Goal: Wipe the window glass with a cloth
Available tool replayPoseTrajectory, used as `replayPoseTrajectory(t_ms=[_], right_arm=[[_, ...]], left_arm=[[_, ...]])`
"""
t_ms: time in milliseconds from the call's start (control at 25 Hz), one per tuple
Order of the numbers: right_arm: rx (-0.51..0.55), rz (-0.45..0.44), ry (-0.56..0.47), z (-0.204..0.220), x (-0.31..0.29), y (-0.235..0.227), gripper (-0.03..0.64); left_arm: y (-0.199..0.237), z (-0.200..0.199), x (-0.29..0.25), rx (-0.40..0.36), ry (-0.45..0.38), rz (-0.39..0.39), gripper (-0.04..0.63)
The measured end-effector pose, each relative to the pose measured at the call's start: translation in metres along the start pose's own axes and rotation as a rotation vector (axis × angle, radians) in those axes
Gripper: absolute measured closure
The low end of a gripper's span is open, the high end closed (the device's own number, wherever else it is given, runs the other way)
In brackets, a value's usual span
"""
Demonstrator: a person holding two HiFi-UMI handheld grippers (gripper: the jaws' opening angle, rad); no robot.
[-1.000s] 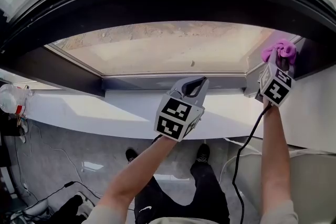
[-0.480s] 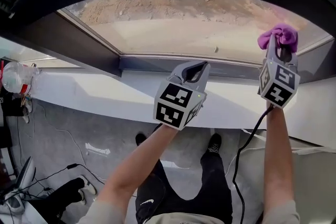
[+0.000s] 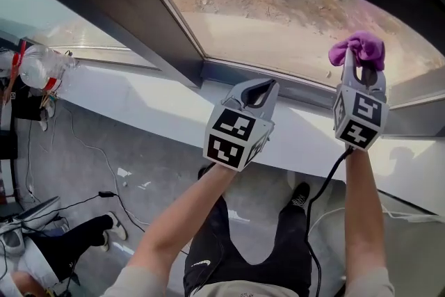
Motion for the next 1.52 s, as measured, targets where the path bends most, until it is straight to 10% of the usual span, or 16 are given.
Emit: replayPoseTrajectory(t_ms=[920,1520], right_arm=[[0.095,-0.342,-0.098,-0.089,-0.07,0.258,0.511],[0.136,-0.443,-0.193,-0.091,-0.094,0.343,0.509]], left_arm=[[0.166,0.024,0.142,0.079,-0.036,-0.245,0.595],[0.231,0.071,0.164,0.067,0.005,-0.23,0.595]])
Point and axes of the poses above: the fingertips, and each gripper's own axes: x backward along the fingers, y to its left, z out of its underside, the point moved 8 cm from there along x, backward along the fingers, and after that the axes turned 7 degrees about x, right-handed, at the moved point
